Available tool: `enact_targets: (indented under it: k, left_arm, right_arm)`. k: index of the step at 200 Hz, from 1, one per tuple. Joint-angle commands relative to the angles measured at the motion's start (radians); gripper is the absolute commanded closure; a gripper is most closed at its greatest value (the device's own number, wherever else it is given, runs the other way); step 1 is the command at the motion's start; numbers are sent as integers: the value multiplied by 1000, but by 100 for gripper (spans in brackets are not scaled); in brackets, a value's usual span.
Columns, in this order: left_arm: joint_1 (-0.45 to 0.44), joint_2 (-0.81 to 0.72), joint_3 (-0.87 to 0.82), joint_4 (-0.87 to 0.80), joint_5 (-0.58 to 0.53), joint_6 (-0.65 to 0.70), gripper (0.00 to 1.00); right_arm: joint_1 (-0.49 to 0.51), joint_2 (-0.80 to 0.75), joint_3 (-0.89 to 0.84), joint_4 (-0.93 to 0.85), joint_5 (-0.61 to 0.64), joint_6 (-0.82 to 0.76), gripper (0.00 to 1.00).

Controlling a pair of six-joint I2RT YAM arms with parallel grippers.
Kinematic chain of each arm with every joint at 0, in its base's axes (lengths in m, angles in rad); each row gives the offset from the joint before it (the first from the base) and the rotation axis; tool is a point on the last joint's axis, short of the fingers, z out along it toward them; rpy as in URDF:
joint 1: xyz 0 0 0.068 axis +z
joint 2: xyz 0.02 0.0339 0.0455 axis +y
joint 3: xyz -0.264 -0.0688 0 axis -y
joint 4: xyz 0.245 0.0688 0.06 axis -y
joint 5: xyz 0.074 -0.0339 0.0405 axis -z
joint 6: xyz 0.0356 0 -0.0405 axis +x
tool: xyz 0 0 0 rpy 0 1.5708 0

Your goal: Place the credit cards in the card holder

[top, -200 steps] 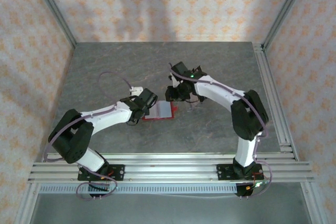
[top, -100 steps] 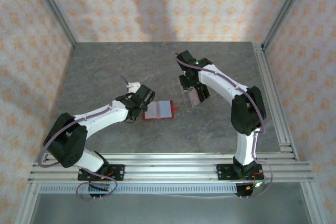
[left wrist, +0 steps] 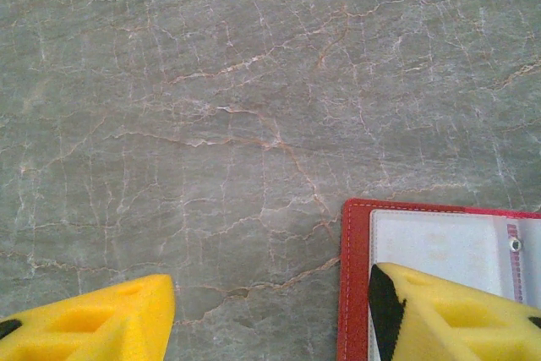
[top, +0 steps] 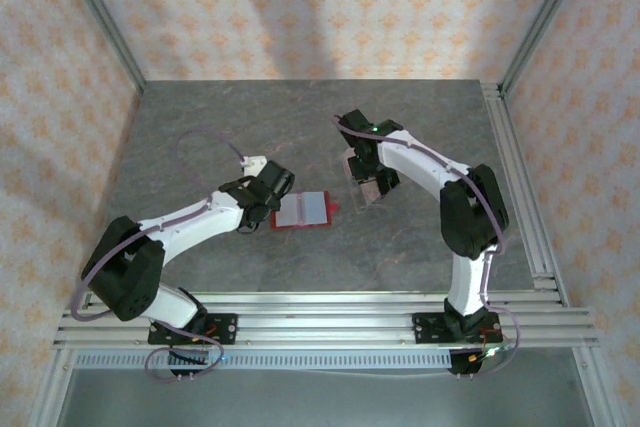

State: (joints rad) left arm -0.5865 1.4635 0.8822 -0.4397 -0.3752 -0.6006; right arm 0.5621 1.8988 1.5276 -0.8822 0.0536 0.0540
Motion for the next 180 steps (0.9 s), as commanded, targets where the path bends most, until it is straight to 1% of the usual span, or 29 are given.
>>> enact_targets:
  k: [1, 40, 82, 128, 163, 180]
  left_arm:
    - [7, -24, 15, -31, -35, 13, 37]
    - [8, -19, 19, -31, -34, 9, 37]
    - [8, -7, 25, -25, -24, 2, 37]
    - [8, -2, 26, -21, -22, 2, 37]
    - [8, 0, 20, -18, -20, 2, 37]
    - [8, 2, 18, -15, -20, 2, 37]
  right_arm:
    - [5, -23, -35, -23, -4, 12, 65]
    - [17, -36, -52, -26, -6, 13, 66]
    - [55, -63, -44, -47, 79, 1, 66]
    - [79, -38, -37, -65, 156, -11, 66]
    - [81, -17, -43, -64, 184, -13, 66]
    - [80, -7, -43, -61, 175, -13, 66]
